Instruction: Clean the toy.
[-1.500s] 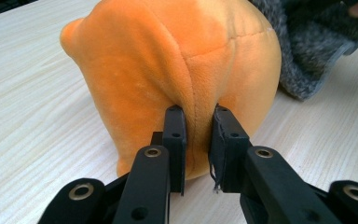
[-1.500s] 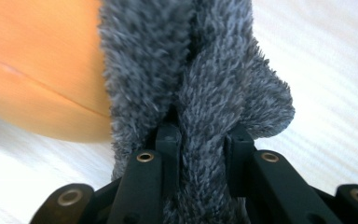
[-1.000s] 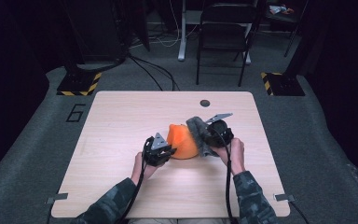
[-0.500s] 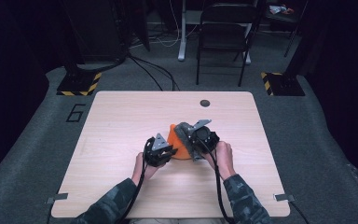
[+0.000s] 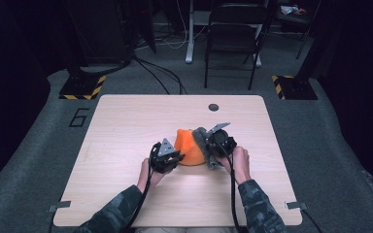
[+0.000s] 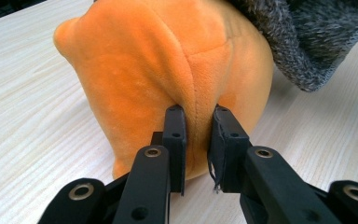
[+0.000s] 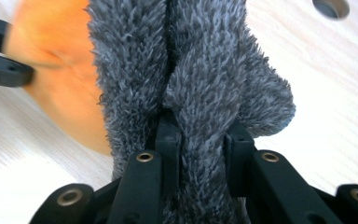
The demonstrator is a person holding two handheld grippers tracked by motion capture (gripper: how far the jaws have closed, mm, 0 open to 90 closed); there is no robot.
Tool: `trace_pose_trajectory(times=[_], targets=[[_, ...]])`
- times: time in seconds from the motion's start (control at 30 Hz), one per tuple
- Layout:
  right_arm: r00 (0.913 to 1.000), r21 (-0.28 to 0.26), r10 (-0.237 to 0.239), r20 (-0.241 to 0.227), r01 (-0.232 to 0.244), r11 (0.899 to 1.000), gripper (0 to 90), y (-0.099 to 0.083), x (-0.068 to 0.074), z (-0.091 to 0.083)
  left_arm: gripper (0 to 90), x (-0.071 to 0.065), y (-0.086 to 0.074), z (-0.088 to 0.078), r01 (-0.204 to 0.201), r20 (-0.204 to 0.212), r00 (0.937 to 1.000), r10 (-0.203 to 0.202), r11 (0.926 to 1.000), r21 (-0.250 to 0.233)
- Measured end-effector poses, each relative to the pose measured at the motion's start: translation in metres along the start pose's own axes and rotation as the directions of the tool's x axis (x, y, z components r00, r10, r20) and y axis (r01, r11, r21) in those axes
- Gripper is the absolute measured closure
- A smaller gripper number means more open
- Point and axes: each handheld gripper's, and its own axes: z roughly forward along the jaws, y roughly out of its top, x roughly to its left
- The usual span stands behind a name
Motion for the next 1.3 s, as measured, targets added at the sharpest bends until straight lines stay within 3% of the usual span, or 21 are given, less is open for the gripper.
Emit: trace_pose_trajectory(times=[0.23, 0.33, 0.37, 0.5, 0.63, 0.8, 0.9, 0.97, 1.07, 1.17, 1.23, 1.3], targets=[[0.9986, 0.040, 0.053, 0.001, -0.053, 0.998, 72.6, -0.008, -0.013, 0.012, 77.4, 0.002, -0.001, 0.001, 0.008, -0.003, 1.0000, -0.008, 1.0000, -0.005], [0.9970, 0.073, 0.076, 0.014, -0.077, 0.994, 72.6, -0.013, -0.017, 0.020, 77.4, 0.002, -0.001, 0.001, 0.008, -0.004, 1.0000, -0.008, 1.0000, -0.004], [0.9943, 0.100, 0.107, 0.008, -0.107, 0.989, 72.6, -0.018, -0.021, 0.028, 77.3, 0.001, -0.001, 0.001, 0.010, -0.002, 0.9999, -0.010, 0.9999, 0.003], [0.9922, 0.136, 0.125, 0.003, -0.124, 0.983, 72.6, -0.024, -0.024, 0.043, 77.3, 0.002, -0.001, 0.001, 0.010, 0.000, 0.9999, -0.010, 0.9999, 0.002], [0.9943, 0.148, 0.106, 0.010, -0.106, 0.983, 72.6, -0.023, -0.026, 0.044, 77.3, 0.004, -0.002, 0.001, 0.013, 0.000, 0.9999, -0.013, 0.9999, 0.004], [0.9919, 0.092, 0.122, 0.033, -0.125, 0.988, 72.7, -0.017, -0.027, 0.019, 77.1, 0.005, -0.002, 0.000, 0.024, -0.007, 0.9997, -0.024, 0.9997, -0.001], [0.9953, 0.006, 0.097, 0.001, -0.097, 0.995, 72.8, -0.009, -0.025, -0.002, 77.2, 0.007, -0.003, 0.001, 0.025, -0.016, 0.9996, -0.025, 0.9997, -0.009], [0.9959, -0.024, 0.081, -0.040, -0.082, 0.996, 72.8, -0.003, -0.019, -0.010, 77.1, 0.007, -0.003, 0.001, 0.028, -0.015, 0.9995, -0.029, 0.9995, -0.011], [0.9942, -0.017, 0.059, -0.090, -0.061, 0.998, 72.8, 0.002, -0.009, -0.008, 76.9, 0.009, -0.003, 0.000, 0.022, -0.022, 0.9995, -0.022, 0.9998, -0.002], [0.9970, -0.014, 0.044, -0.064, -0.045, 0.999, 72.9, 0.000, -0.004, 0.000, 74.9, 0.009, -0.003, -0.001, 0.031, -0.016, 0.9994, -0.031, 0.9995, -0.008], [0.9958, -0.015, 0.058, -0.071, -0.059, 0.998, 72.9, -0.001, -0.007, 0.001, 67.2, 0.007, -0.002, -0.001, 0.009, -0.017, 0.9998, -0.009, 1.0000, 0.000], [0.9951, -0.017, 0.066, -0.073, -0.068, 0.998, 72.9, -0.002, -0.010, 0.002, 56.9, 0.002, 0.000, -0.002, -0.028, -0.045, 0.9986, 0.028, 0.9996, 0.002]])
